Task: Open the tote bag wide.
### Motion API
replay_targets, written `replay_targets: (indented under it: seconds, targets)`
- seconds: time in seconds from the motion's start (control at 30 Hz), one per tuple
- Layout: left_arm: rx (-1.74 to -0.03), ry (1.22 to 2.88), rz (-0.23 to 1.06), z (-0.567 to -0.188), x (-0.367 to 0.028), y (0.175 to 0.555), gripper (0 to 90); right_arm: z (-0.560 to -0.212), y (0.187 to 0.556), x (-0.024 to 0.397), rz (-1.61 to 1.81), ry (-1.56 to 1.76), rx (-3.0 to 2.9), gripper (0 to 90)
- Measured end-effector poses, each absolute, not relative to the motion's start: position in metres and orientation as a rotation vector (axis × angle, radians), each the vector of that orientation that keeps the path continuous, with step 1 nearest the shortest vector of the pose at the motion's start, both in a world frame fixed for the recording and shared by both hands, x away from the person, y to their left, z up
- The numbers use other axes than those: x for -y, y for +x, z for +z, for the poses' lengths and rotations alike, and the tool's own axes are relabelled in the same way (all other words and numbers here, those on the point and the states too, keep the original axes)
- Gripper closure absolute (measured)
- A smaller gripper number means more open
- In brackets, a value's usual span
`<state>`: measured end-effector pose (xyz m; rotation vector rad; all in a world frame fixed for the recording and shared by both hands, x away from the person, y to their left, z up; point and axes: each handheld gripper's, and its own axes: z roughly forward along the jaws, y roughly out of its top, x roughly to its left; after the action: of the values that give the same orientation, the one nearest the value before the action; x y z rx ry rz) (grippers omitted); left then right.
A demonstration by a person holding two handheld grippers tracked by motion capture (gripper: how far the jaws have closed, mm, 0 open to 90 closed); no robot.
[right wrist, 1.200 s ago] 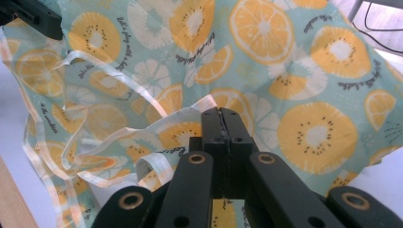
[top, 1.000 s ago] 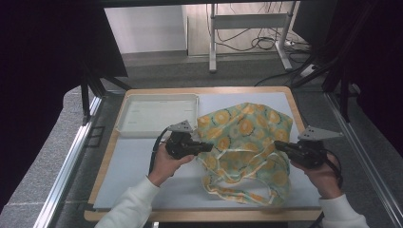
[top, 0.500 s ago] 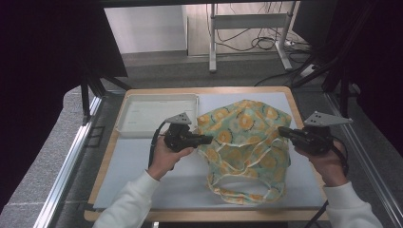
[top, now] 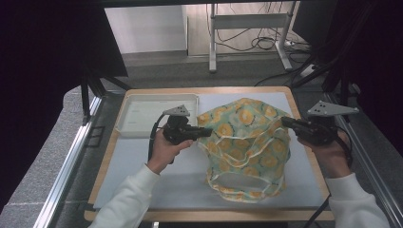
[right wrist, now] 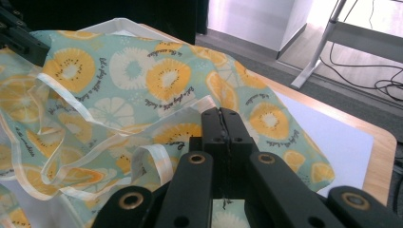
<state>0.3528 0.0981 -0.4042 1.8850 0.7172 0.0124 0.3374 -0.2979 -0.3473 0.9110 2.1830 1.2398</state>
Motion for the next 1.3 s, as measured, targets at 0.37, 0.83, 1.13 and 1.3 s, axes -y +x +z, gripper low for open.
replay_targets:
  seconds: [0.37,0.83,1.13,1.3]
  targets:
    - [-0.733,1.885,0.018,-0.4,-0.097,0.36,89.7,-0.341,0.353,0.295,1.211,0.913,-2.173,89.6]
    - [-0.742,1.907,0.031,-0.394,-0.091,0.366,89.7,-0.331,0.367,0.289,1.2,0.905,-2.173,89.6]
    - [-0.771,1.927,0.057,-0.39,-0.09,0.374,89.7,-0.326,0.378,0.288,1.176,0.916,-2.176,89.6]
    - [-0.78,1.937,0.082,-0.385,-0.091,0.379,89.7,-0.32,0.384,0.289,1.174,0.923,-2.153,89.6]
